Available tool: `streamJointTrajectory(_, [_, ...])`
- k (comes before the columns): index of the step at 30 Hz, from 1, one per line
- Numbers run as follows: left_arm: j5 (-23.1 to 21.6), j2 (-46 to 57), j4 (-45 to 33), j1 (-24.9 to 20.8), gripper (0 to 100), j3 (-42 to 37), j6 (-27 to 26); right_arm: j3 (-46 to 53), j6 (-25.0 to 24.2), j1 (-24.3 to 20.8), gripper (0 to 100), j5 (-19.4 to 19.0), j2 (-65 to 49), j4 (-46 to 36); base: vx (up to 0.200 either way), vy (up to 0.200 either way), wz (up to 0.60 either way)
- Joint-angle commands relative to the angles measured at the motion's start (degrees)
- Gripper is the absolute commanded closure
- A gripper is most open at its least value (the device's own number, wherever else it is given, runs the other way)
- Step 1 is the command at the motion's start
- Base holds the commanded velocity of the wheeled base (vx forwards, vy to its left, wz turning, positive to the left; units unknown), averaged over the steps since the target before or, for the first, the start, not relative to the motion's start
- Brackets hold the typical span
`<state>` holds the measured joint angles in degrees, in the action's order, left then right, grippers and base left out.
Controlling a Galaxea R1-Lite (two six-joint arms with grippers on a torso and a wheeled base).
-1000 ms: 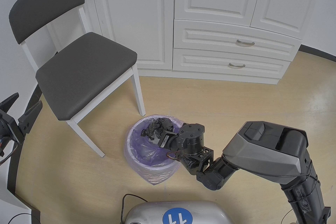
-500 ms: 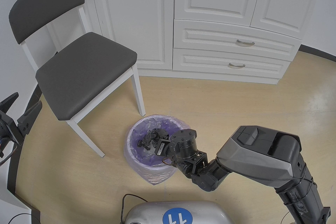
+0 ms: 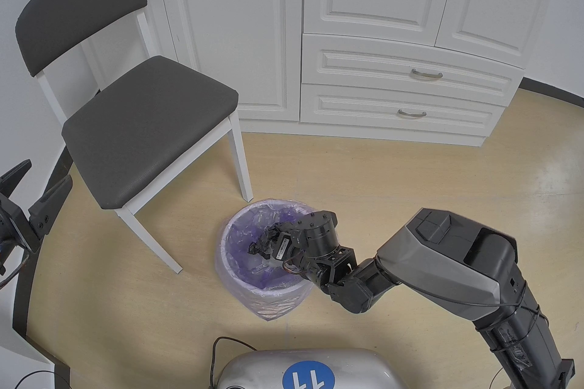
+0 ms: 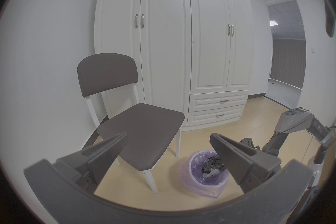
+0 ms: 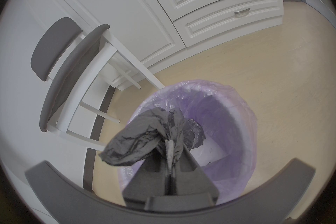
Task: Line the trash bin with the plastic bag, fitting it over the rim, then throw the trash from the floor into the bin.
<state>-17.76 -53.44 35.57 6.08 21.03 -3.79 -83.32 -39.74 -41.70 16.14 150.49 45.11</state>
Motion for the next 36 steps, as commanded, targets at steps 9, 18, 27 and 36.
streamJointTrajectory(9, [0.01, -1.75, 0.11, -1.95, 0, -0.11, 0.01, -3.16, 0.10, -1.19, 100, -1.37, 2.17, -2.57, 0.000, 0.000, 0.00])
streamJointTrajectory(18, [0.01, -2.37, 0.11, -2.66, 0, -0.29, 0.01, -3.78, 0.45, -1.19, 100, -1.37, 3.05, -3.18, 0.000, 0.000, 0.00])
streamJointTrajectory(27, [0.01, -2.63, 0.11, -2.66, 0, -0.29, 0.01, -3.78, 0.63, -1.19, 100, -1.37, 3.14, -3.18, 0.000, 0.000, 0.00])
streamJointTrajectory(36, [0.01, -2.72, 0.11, -2.66, 0, -0.37, -0.08, -3.78, 0.54, -1.19, 0, -1.37, 3.05, -3.01, 0.000, 0.000, 0.00])
